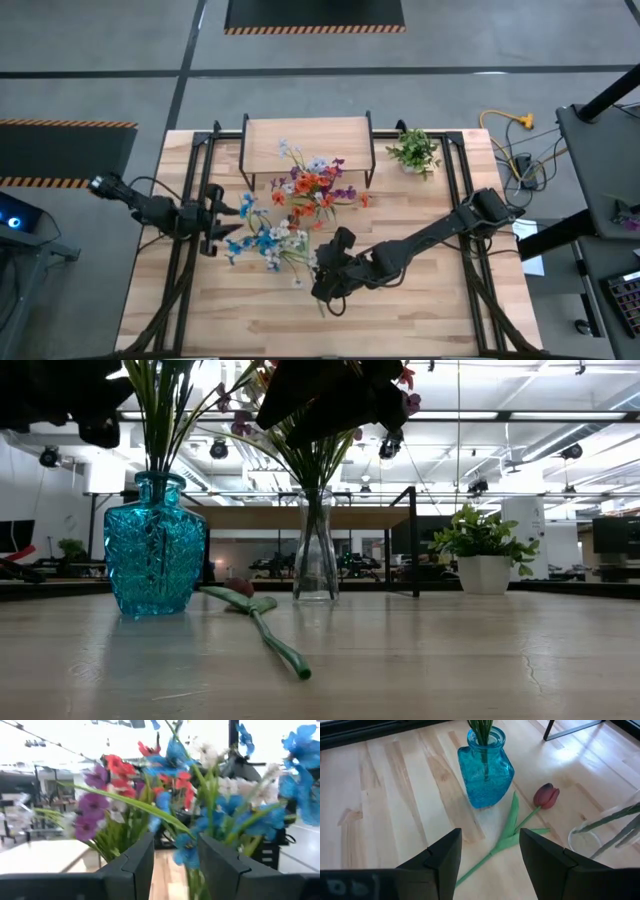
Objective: Pick and place flowers into a vace then onto a shelf
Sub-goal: Put the red flower into the transparent vase
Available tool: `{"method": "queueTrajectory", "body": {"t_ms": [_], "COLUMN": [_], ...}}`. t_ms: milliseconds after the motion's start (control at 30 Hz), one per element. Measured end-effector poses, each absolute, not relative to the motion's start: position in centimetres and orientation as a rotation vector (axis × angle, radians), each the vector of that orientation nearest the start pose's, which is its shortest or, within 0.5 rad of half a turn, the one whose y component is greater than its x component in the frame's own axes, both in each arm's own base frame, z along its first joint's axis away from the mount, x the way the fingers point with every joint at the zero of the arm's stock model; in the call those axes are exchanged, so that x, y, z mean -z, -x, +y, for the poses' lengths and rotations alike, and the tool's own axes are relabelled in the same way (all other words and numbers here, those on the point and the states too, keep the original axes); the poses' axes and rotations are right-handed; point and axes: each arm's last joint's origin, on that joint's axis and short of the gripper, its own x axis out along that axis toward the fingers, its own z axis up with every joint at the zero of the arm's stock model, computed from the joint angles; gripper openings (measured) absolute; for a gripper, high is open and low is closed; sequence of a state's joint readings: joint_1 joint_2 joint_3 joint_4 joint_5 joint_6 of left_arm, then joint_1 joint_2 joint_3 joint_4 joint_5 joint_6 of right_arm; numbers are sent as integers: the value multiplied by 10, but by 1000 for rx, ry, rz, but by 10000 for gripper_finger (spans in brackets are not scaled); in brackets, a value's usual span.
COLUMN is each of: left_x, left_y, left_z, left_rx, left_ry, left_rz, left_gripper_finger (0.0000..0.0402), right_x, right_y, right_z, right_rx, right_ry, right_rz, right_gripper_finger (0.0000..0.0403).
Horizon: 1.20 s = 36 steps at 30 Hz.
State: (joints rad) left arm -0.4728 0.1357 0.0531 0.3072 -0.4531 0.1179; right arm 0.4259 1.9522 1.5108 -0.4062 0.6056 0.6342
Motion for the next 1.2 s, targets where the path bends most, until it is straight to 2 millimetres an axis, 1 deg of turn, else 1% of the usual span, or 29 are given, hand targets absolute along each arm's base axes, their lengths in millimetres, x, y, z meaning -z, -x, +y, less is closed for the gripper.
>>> {"method": "queueTrajectory", "body": {"t_ms": [200,300,500,600,733,833,967,1067,1200], "left_x": [-199,-193,-177,-173,-173,-173,-173,-173,-173], "left_y": [-91,-92,-96,-96,-96,-96,-96,-96,-96], "left_z": [-21,-16,-16,-17,-17,-17,-17,-17,-17], "left_rx": [-49,-92,-66,-59,-60,-60,-60,-61,-61], "left_ry": [-52,-57,-38,-5,3,3,1,1,2], "left_rz": [-185,-150,-101,-61,-63,-64,-59,-59,-60], "left_gripper_finger": [134,134,134,134,134,134,134,134,134], "right_x": [-229,-230,-230,-230,-227,-217,-198,-187,-174], "right_y": [-395,-395,-395,-394,-395,-399,-408,-415,-419], "right_z": [161,162,162,162,162,162,161,162,164], "right_rx": [387,387,395,399,401,406,400,393,414], "right_ry": [-186,-187,-212,-231,-251,-277,-324,-346,-387], "right_rz": [645,644,639,638,639,657,689,686,689], "right_gripper_finger": [189,189,189,189,189,189,189,189,189]}}
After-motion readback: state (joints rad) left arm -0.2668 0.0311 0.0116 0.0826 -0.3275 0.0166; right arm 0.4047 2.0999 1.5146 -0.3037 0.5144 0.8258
